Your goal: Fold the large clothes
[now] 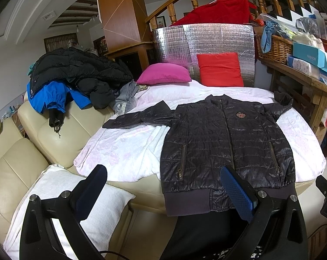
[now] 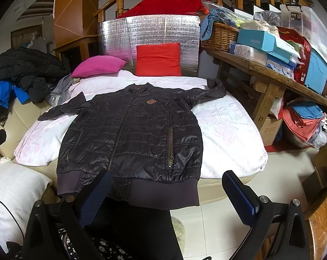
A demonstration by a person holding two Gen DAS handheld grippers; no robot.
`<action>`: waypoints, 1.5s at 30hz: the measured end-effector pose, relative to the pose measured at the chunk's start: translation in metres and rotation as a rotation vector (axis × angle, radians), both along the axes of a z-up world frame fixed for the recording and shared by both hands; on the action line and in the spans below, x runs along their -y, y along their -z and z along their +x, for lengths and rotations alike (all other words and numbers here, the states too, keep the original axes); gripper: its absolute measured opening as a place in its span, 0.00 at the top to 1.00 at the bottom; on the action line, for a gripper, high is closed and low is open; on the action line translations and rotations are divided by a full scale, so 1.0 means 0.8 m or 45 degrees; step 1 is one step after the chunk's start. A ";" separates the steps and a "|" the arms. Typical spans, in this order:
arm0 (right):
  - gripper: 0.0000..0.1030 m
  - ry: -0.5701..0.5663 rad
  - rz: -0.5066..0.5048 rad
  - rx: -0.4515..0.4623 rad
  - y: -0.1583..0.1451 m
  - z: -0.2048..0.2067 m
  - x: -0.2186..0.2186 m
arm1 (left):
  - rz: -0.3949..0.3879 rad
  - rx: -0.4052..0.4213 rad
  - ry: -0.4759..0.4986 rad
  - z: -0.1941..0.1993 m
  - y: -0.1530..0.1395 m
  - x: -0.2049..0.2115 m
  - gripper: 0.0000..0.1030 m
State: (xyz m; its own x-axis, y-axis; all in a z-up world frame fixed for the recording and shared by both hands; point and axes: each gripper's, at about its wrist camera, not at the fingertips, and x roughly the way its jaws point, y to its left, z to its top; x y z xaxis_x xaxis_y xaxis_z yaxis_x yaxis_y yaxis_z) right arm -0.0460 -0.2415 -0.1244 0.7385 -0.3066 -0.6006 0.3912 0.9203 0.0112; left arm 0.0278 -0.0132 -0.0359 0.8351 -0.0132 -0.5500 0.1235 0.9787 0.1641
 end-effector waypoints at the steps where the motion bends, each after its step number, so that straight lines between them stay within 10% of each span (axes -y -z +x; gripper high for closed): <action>1: 0.00 0.000 0.000 -0.001 0.000 0.000 0.000 | 0.001 -0.001 0.000 0.000 0.000 0.000 0.00; 45: 0.00 0.041 0.037 0.010 -0.003 0.007 0.027 | 0.003 -0.061 0.014 0.031 0.016 0.006 0.00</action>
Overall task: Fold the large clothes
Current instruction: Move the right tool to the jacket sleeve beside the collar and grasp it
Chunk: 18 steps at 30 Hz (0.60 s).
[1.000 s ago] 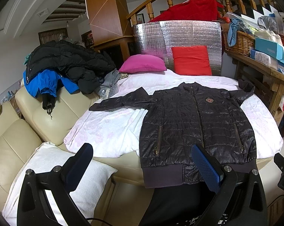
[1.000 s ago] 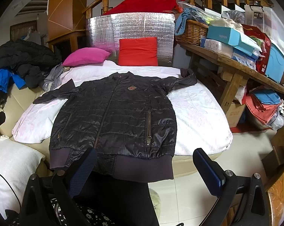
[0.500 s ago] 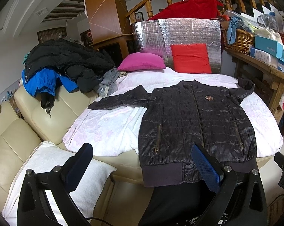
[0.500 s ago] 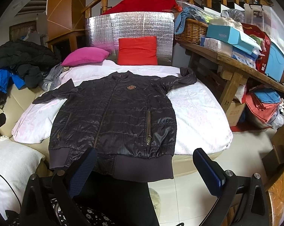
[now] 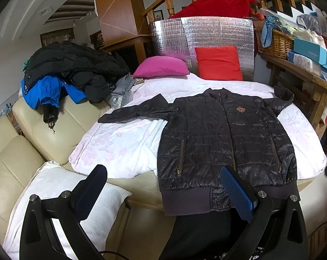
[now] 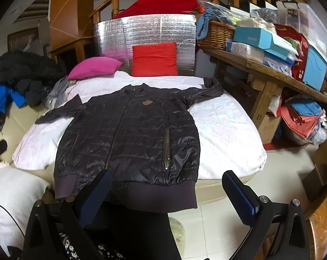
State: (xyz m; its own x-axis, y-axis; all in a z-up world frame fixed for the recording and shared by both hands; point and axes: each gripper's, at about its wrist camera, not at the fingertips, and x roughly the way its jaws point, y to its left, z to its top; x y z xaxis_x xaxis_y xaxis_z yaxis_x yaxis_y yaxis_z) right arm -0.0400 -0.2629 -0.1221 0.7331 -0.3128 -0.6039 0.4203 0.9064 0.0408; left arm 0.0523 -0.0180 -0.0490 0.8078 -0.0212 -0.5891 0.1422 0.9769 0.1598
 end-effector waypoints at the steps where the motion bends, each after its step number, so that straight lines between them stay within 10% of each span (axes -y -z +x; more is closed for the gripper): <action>1: 0.00 0.015 0.007 0.006 -0.002 0.002 0.009 | 0.000 -0.008 0.005 0.006 0.003 0.001 0.00; 9: 0.00 0.109 0.221 0.104 -0.004 0.028 0.109 | -0.111 -0.137 0.006 0.106 0.023 0.010 0.00; 18: 0.00 0.183 0.562 0.112 0.075 0.079 0.239 | -0.092 -0.340 -0.092 0.204 0.099 0.010 0.00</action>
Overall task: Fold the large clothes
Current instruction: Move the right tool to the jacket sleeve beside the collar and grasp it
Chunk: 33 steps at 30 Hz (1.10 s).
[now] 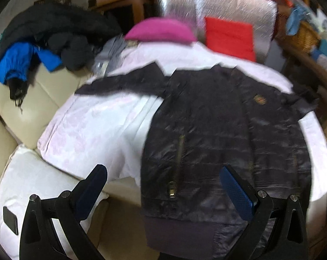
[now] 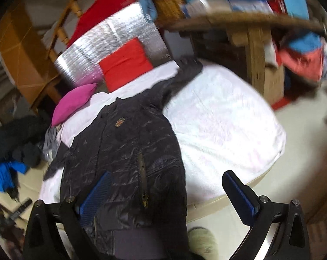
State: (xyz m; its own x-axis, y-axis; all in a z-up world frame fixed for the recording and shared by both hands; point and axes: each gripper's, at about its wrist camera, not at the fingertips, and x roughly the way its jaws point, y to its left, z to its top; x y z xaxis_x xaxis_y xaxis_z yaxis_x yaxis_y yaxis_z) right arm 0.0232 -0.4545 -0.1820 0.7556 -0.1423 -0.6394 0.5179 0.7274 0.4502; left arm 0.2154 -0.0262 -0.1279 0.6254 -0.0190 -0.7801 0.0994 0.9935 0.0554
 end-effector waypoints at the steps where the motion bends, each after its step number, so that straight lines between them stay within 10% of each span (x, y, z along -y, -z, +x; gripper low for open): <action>1: 0.00 0.009 0.020 -0.002 0.009 0.009 0.013 | 0.014 -0.026 -0.022 0.008 0.010 -0.003 0.00; 13: 0.00 -0.064 0.019 0.074 0.018 0.164 0.105 | 0.054 -0.194 0.100 0.072 0.074 0.079 0.00; 25: 0.00 0.295 0.369 0.134 0.073 0.357 0.289 | 0.075 -0.076 0.278 0.094 0.078 0.134 0.00; 28: 0.31 0.324 0.411 0.075 0.099 0.385 0.304 | 0.067 -0.085 0.266 0.098 0.078 0.125 0.00; 30: 0.73 0.329 0.413 0.005 0.107 0.396 0.303 | 0.056 -0.087 0.247 0.102 0.078 0.120 0.00; 33: 0.76 0.315 0.280 0.049 0.078 0.395 0.278 | 0.029 -0.089 0.219 0.104 0.075 0.108 0.00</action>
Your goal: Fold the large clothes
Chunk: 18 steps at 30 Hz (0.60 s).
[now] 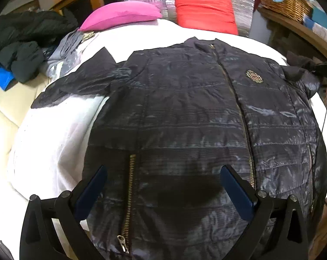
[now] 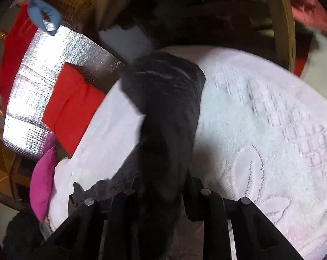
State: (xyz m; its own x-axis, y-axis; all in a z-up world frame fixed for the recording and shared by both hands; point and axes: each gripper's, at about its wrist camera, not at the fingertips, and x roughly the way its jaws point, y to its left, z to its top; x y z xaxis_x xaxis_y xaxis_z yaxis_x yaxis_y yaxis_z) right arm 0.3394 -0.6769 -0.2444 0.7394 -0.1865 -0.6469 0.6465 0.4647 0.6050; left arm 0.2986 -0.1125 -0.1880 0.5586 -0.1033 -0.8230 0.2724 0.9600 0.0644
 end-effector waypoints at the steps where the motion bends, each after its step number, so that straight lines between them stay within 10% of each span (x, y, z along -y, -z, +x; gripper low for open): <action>1: 0.77 -0.016 -0.075 0.024 -0.016 -0.002 -0.014 | -0.005 0.000 -0.007 0.001 0.000 -0.002 0.00; 9: 0.77 -0.371 -0.398 0.193 -0.128 0.002 -0.178 | -0.105 0.015 -0.039 -0.019 -0.014 -0.035 0.00; 18: 0.75 -0.724 -0.230 0.075 -0.024 0.020 -0.360 | -0.120 -0.002 -0.062 -0.040 -0.017 -0.064 0.00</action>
